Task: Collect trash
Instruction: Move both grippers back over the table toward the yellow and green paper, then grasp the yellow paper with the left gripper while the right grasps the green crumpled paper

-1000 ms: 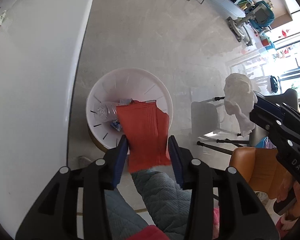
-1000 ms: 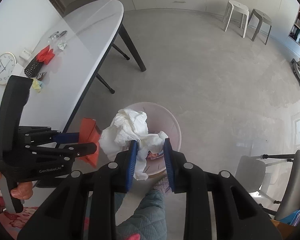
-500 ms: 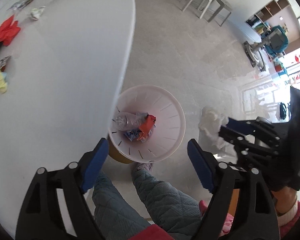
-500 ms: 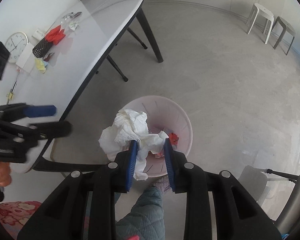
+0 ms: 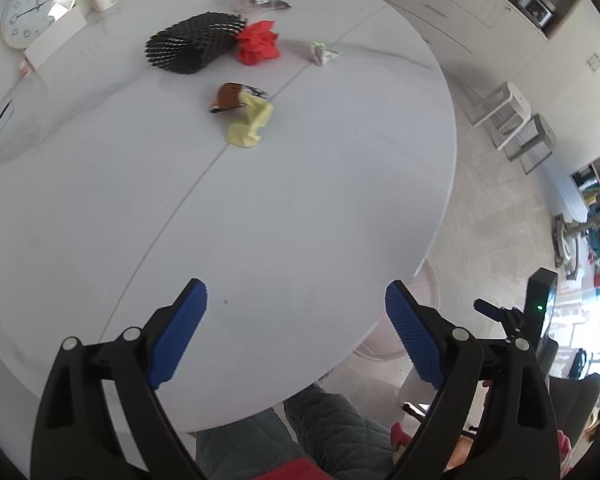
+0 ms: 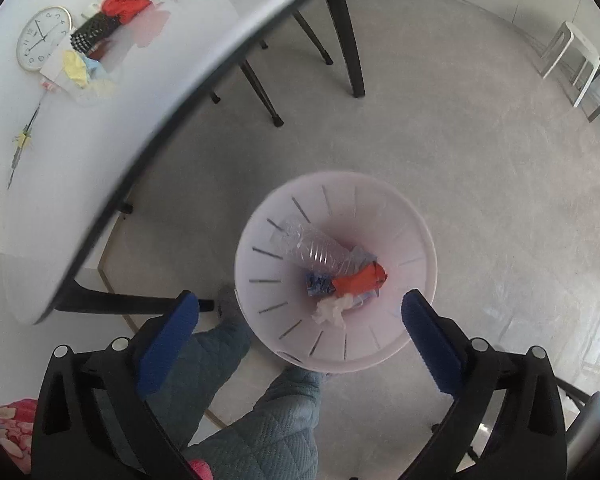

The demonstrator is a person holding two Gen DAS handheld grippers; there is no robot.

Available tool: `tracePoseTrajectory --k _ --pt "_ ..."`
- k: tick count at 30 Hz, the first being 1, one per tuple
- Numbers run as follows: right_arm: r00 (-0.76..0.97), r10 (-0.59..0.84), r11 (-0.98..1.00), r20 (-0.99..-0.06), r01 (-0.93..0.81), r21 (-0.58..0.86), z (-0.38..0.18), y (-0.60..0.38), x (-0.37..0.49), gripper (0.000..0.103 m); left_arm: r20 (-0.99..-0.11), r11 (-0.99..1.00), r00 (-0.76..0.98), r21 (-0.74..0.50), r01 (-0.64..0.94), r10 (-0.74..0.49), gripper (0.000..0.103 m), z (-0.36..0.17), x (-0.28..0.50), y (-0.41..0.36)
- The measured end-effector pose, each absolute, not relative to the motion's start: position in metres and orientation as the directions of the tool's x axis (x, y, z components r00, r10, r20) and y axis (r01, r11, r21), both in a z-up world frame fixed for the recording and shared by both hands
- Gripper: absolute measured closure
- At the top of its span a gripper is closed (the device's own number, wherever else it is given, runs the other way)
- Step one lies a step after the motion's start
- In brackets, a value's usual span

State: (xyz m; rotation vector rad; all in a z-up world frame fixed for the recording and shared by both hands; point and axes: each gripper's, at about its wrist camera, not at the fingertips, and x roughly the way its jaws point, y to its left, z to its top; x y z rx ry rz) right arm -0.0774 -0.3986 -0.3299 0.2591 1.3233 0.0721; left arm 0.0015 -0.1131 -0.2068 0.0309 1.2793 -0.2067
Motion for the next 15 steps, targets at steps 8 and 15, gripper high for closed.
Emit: tracePoseTrajectory --k 8,15 --pt "0.37 0.149 0.98 -0.917 0.07 0.187 -0.251 -0.379 -0.031 0.002 -0.941 0.988 0.316 -0.088 0.125 -0.124 0.016 -0.212 0.056 -0.077" --pt "0.443 0.068 0.989 -0.894 0.09 0.12 -0.212 -0.355 0.022 0.002 -0.926 0.971 0.344 -0.08 0.226 -0.157 0.016 -0.235 0.111 -0.09"
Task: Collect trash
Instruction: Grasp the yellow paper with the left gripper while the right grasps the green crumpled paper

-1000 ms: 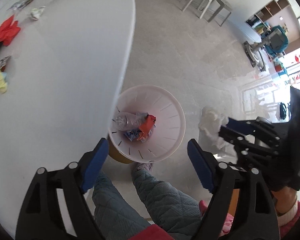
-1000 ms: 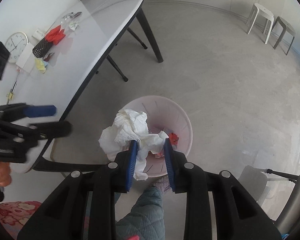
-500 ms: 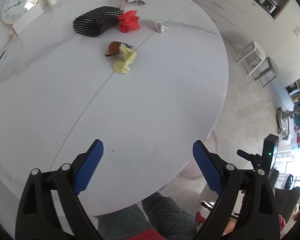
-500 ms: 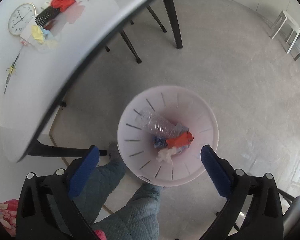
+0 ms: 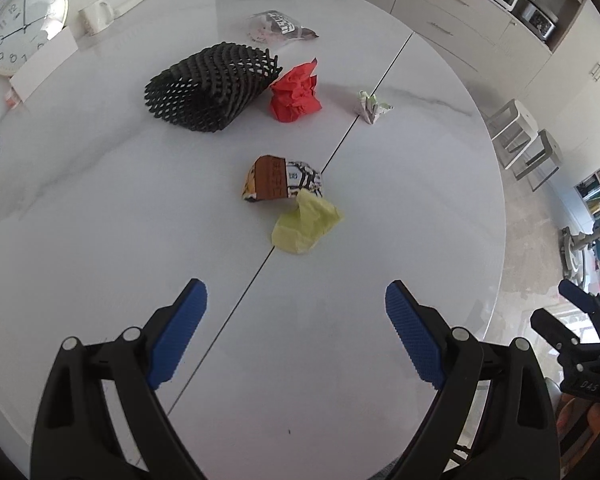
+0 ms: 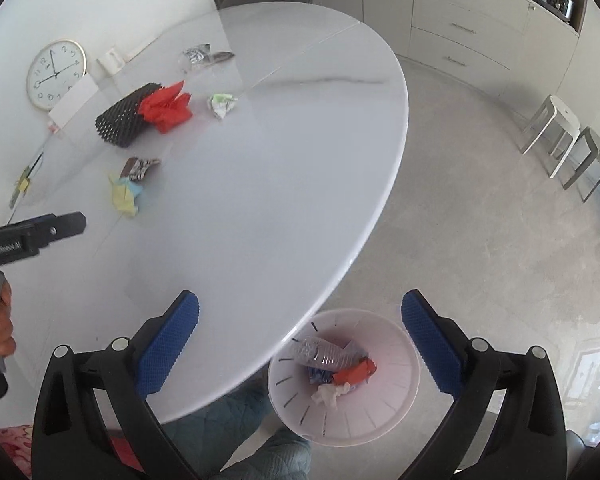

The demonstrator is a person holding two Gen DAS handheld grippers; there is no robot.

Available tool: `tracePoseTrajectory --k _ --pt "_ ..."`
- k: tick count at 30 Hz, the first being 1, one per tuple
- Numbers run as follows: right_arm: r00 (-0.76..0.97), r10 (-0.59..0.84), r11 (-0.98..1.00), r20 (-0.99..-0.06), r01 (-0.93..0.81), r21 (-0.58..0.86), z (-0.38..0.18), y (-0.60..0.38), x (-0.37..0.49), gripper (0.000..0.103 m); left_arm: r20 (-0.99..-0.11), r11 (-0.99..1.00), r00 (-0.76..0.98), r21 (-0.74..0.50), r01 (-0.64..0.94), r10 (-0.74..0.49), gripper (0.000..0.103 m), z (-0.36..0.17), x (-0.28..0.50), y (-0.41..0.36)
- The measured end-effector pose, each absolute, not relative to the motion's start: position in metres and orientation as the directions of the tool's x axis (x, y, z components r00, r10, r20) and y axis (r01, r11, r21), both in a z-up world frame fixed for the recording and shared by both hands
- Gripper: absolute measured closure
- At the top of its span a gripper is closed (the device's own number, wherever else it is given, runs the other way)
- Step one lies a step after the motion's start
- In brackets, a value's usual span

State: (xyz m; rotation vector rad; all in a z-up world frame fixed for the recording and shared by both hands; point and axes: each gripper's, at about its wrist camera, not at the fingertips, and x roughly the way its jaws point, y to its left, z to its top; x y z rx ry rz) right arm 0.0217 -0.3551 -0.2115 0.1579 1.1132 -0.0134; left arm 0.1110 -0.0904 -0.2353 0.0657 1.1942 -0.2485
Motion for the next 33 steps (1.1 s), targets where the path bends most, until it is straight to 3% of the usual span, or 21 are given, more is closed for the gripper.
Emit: tracePoseTrajectory --k 9,12,14,20,27,33 --pt "0.455 0.038 0.986 -0.889 0.126 0.106 -0.207 -0.335 0.087 0.002 -0.939 0.943 0.301 -0.065 0.325 -0.169 0.024 -0.265 0.146 -0.107" --pt "0.459 0.053 0.99 -0.887 0.094 0.108 -0.207 -0.33 0.107 0.002 -0.944 0.944 0.288 -0.06 0.325 -0.159 0.04 -0.276 0.151 -0.11" --pt "0.457 0.066 0.992 -0.887 0.068 0.108 -0.209 -0.326 0.119 0.002 -0.945 0.948 0.287 -0.061 0.313 -0.156 0.061 -0.282 0.153 -0.111" --pt "0.434 0.145 0.989 -0.889 -0.042 0.141 -0.223 -0.318 0.16 0.002 -0.939 0.969 0.315 -0.064 0.238 -0.139 0.08 -0.278 0.151 -0.103" --pt "0.407 0.209 0.972 -0.889 -0.189 0.142 -0.243 -0.298 0.22 0.002 -0.937 0.981 0.311 -0.113 0.16 -0.158 0.081 -0.259 0.142 -0.083" --pt "0.373 0.178 0.968 -0.911 -0.232 0.095 -0.264 -0.279 0.266 0.006 -0.93 0.983 0.328 -0.134 0.124 -0.168 0.081 -0.243 0.139 -0.065"
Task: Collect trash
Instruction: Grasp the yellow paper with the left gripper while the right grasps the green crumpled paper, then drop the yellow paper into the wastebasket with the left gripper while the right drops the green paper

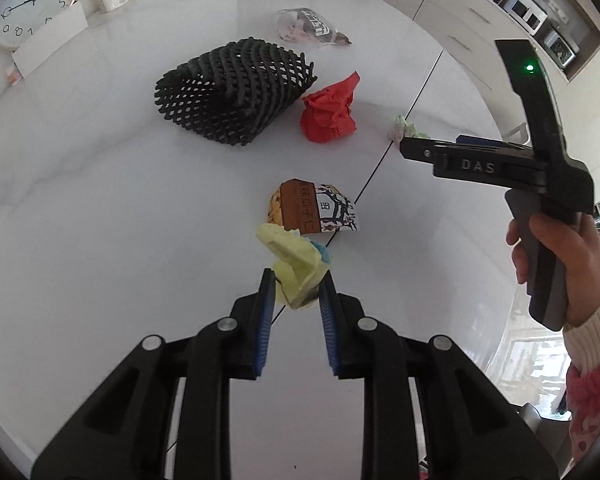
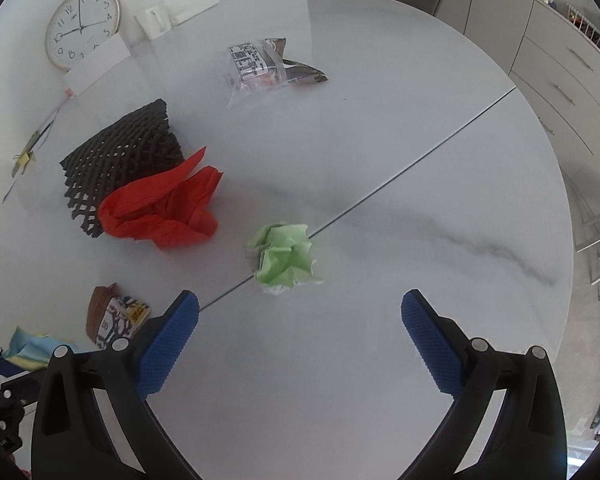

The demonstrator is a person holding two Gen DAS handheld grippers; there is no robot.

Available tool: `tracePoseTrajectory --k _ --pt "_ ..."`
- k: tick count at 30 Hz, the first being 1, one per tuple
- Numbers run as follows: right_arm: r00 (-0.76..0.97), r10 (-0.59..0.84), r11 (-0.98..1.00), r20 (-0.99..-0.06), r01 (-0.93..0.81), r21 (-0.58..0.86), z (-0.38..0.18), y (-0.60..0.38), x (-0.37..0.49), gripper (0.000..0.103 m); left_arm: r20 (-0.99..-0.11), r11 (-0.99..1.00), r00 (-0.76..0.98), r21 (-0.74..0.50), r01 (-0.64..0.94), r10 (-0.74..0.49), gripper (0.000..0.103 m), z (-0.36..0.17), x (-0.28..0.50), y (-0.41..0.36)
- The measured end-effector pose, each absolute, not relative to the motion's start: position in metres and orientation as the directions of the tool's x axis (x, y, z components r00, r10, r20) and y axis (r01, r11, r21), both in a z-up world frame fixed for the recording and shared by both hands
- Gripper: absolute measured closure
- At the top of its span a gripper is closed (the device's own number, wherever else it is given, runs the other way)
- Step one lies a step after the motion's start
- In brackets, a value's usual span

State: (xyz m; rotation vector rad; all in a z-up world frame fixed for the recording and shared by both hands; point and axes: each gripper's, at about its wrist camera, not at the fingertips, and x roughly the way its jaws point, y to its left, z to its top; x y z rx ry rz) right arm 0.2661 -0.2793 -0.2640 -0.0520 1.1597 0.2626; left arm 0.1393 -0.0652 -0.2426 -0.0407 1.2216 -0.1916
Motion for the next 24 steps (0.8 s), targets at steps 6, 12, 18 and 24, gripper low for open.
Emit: tracePoseTrajectory --k 6,12,18,24 --pt "0.356 0.141 0.968 -0.924 -0.247 0.052 -0.274 -0.266 0.282 0.06 -0.925 0.983 0.339 -0.136 0.127 -0.171 0.081 -0.233 0.143 -0.054" --pt "0.378 0.147 0.975 -0.914 -0.212 0.069 -0.262 -0.271 0.267 0.07 -0.924 0.971 0.332 -0.128 0.2 -0.19 0.081 -0.228 0.145 -0.059" --pt "0.432 0.143 0.989 -0.89 -0.089 0.116 -0.229 -0.305 0.198 0.07 -0.919 0.916 0.285 -0.155 0.371 -0.271 0.081 -0.219 0.131 -0.097" --pt "0.441 0.091 0.992 -0.893 0.041 0.121 -0.209 -0.357 0.095 0.07 -0.918 0.795 0.188 -0.185 0.577 -0.35 0.081 -0.214 0.087 -0.169"
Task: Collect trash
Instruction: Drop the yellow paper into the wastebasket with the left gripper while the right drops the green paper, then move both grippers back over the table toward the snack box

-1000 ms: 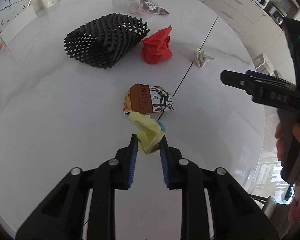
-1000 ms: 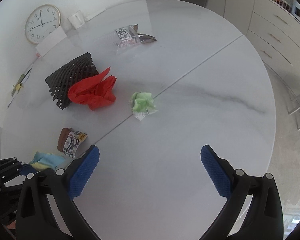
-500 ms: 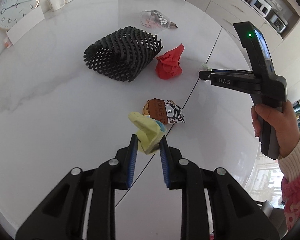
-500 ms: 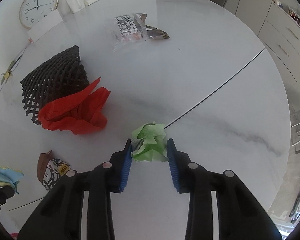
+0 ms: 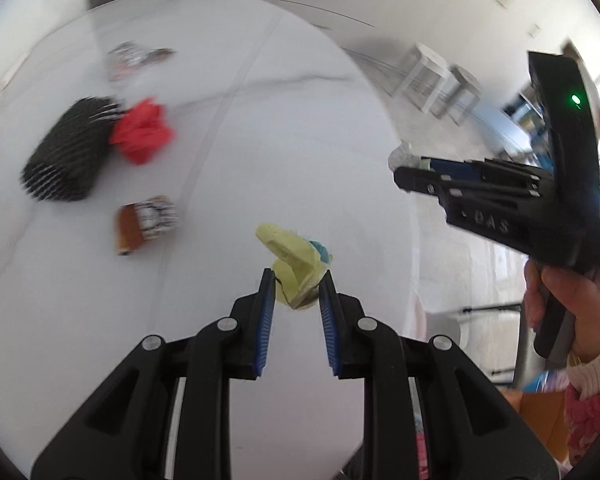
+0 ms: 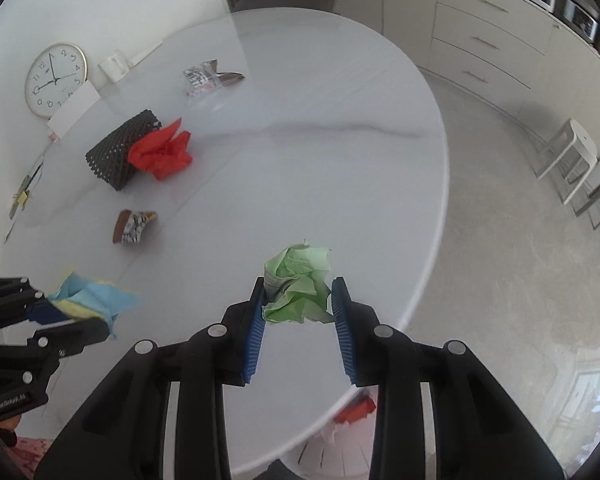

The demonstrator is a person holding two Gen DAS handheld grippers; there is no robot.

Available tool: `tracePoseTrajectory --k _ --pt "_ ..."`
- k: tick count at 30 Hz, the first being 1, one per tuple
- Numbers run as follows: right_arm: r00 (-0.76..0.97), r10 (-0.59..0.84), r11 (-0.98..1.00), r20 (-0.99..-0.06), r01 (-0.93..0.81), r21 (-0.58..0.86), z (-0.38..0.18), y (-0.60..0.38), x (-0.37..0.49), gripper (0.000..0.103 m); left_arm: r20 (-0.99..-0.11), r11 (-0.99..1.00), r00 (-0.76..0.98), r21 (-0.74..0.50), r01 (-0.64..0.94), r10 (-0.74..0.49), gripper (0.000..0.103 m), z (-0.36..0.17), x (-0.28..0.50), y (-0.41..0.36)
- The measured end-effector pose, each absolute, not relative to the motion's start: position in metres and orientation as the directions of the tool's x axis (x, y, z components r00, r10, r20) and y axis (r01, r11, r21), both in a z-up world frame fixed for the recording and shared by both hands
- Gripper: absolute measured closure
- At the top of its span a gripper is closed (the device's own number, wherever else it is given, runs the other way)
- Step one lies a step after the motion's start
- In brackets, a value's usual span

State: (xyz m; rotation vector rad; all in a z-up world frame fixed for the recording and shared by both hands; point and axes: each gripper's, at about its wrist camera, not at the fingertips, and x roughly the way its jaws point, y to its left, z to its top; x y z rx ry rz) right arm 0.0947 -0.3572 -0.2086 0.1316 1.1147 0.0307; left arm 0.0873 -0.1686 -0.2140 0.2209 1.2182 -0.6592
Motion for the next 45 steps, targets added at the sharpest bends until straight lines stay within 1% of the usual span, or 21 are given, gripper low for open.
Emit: tracePoseTrajectory --k 5,8,11,16,18,20,24,26,30,31,32,33,34,35,36,37,39,41,45 --pt "0.408 0.056 0.984 -0.911 0.132 0.12 -0.213 -0.407 0.01 0.069 -0.921 0.715 0.064 -0.254 0.651 -0.385 0.081 -0.228 0.042 -0.232" --pt "0.389 0.065 0.979 -0.919 0.156 0.135 -0.222 -0.43 -0.024 0.069 -0.926 0.686 -0.016 -0.29 0.667 -0.376 0.081 -0.249 0.014 -0.269" --pt "0.37 0.073 0.976 -0.926 0.164 0.142 -0.23 -0.451 -0.054 0.069 -0.942 0.677 -0.078 -0.29 0.676 -0.326 0.081 -0.28 -0.009 -0.301" --pt "0.352 0.093 0.975 -0.931 0.156 0.157 -0.239 -0.474 -0.085 0.068 -0.96 0.717 -0.134 -0.274 0.64 -0.247 0.08 -0.332 -0.031 -0.328" --pt "0.348 0.106 0.976 -0.931 0.145 0.166 -0.242 -0.48 -0.09 0.068 -0.962 0.74 -0.156 -0.273 0.614 -0.225 0.074 -0.346 -0.035 -0.33" --pt "0.347 0.119 0.976 -0.93 0.133 0.174 -0.245 -0.486 -0.096 0.068 -0.966 0.761 -0.148 -0.257 0.596 -0.21 0.055 -0.351 -0.038 -0.33" --pt "0.35 0.155 0.974 -0.924 0.099 0.201 -0.25 -0.488 -0.097 0.068 -0.97 0.772 -0.106 -0.238 0.589 -0.218 0.046 -0.336 -0.042 -0.325" --pt "0.351 0.173 0.975 -0.921 0.075 0.211 -0.254 -0.484 -0.094 0.068 -0.971 0.787 -0.071 -0.228 0.573 -0.23 0.039 -0.323 -0.038 -0.321" --pt "0.332 0.219 0.972 -0.918 0.012 0.236 -0.269 -0.469 -0.087 0.067 -0.962 0.83 0.004 -0.234 0.506 -0.274 0.037 -0.285 -0.025 -0.297" --pt "0.321 0.229 0.971 -0.919 -0.006 0.24 -0.273 -0.463 -0.085 0.067 -0.96 0.842 0.027 -0.232 0.487 -0.28 0.032 -0.275 -0.021 -0.29" --pt "0.312 0.241 0.969 -0.919 -0.021 0.247 -0.277 -0.458 -0.082 0.061 -0.957 0.855 0.056 -0.227 0.466 -0.284 0.025 -0.264 -0.018 -0.281" --pt "0.299 0.255 0.966 -0.92 -0.036 0.256 -0.283 -0.453 -0.08 0.049 -0.954 0.867 0.09 -0.219 0.447 -0.287 0.024 -0.254 -0.014 -0.271" --pt "0.288 0.262 0.965 -0.921 -0.047 0.259 -0.286 -0.449 -0.077 0.042 -0.951 0.877 0.117 -0.211 0.431 -0.286 0.024 -0.245 -0.012 -0.264" --pt "0.283 0.259 0.965 -0.923 -0.052 0.255 -0.289 -0.444 -0.074 0.03 -0.95 0.886 0.136 -0.204 0.416 -0.282 0.024 -0.237 -0.008 -0.256" --pt "0.281 0.259 0.966 -0.924 -0.055 0.254 -0.29 -0.44 -0.072 0.022 -0.95 0.899 0.16 -0.189 0.395 -0.27 0.024 -0.231 -0.005 -0.246" --pt "0.275 0.268 0.963 -0.923 -0.063 0.261 -0.291 -0.436 -0.068 0.018 -0.949 0.912 0.186 -0.172 0.372 -0.255 0.024 -0.225 -0.001 -0.237" --pt "0.276 0.269 0.963 -0.923 -0.07 0.26 -0.288 -0.43 -0.061 0.009 -0.944 0.935 0.232 -0.153 0.319 -0.234 0.02 -0.215 0.008 -0.217" --pt "0.295 0.26 0.965 -0.919 -0.078 0.248 -0.278 -0.423 -0.051 0.003 -0.938 0.957 0.276 -0.14 0.254 -0.21 0.015 -0.208 0.02 -0.195" --pt "0.336 0.236 0.972 -0.912 -0.08 0.222 -0.256 -0.417 -0.026 0.002 -0.934 0.983 0.318 -0.126 0.135 -0.163 0.014 -0.202 0.047 -0.152"
